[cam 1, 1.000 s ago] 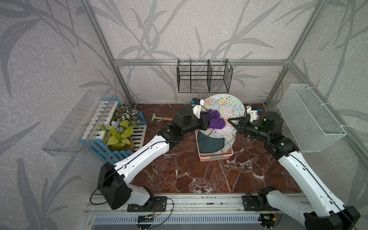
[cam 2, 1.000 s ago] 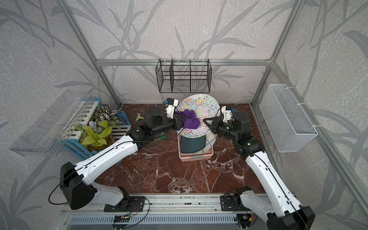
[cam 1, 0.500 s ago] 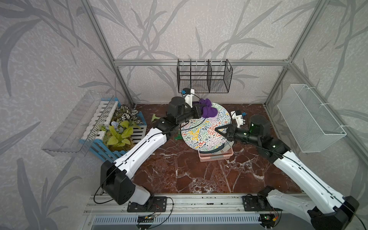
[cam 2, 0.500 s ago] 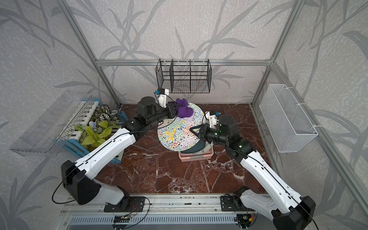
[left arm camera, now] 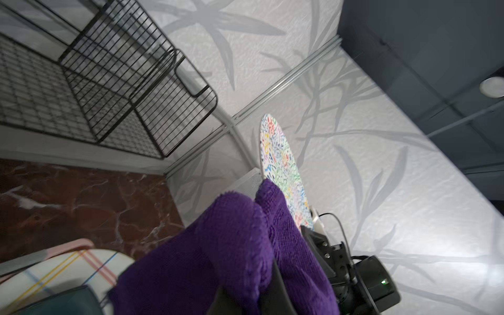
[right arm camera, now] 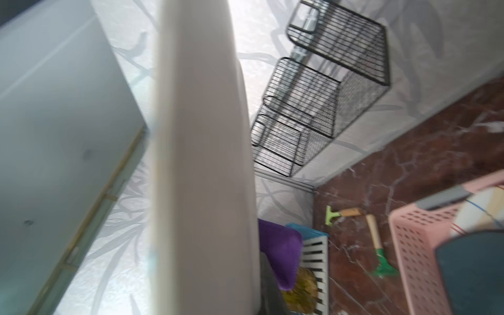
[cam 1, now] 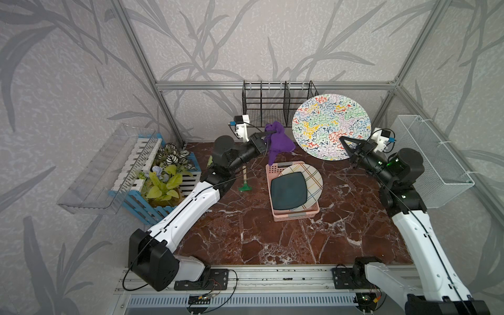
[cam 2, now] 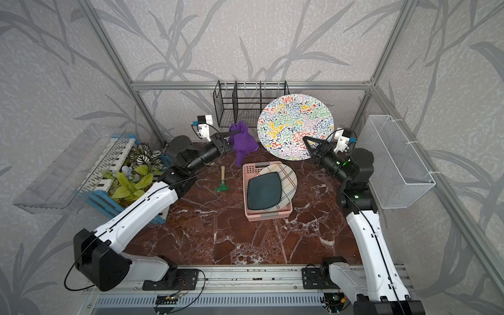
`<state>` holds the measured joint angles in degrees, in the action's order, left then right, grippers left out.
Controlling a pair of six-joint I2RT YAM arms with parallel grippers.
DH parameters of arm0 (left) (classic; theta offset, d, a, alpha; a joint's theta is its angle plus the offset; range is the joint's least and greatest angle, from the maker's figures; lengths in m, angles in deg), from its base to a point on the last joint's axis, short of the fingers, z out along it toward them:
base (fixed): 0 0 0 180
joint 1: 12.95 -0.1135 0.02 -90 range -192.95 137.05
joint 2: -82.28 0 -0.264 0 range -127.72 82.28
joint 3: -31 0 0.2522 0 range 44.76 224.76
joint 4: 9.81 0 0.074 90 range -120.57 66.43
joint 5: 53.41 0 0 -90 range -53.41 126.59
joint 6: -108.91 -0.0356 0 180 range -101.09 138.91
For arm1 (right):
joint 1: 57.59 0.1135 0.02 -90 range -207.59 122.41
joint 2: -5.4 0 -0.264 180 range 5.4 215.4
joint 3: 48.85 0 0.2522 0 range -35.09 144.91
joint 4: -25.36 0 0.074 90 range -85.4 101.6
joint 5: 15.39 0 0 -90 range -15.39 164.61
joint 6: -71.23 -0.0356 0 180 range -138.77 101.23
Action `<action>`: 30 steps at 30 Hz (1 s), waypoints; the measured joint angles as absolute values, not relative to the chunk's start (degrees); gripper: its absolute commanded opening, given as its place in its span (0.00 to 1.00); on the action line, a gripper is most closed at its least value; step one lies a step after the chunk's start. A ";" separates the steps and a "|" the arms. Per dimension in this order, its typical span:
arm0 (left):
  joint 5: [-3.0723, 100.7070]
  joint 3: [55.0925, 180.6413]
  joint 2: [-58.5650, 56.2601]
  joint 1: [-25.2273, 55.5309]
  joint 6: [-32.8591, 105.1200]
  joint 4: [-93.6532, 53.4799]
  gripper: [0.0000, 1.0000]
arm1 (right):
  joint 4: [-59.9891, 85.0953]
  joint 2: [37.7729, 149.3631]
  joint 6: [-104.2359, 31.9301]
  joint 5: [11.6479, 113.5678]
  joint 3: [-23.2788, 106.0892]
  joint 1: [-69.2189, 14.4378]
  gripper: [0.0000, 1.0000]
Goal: Wipe the wet plate dry
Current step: Wipe the plate with towel.
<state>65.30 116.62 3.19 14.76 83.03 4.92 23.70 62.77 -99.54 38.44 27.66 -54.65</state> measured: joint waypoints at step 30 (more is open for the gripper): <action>56.14 165.21 -30.73 26.54 121.85 41.51 0.00 | 46.98 71.25 -108.11 41.53 38.54 -37.58 0.00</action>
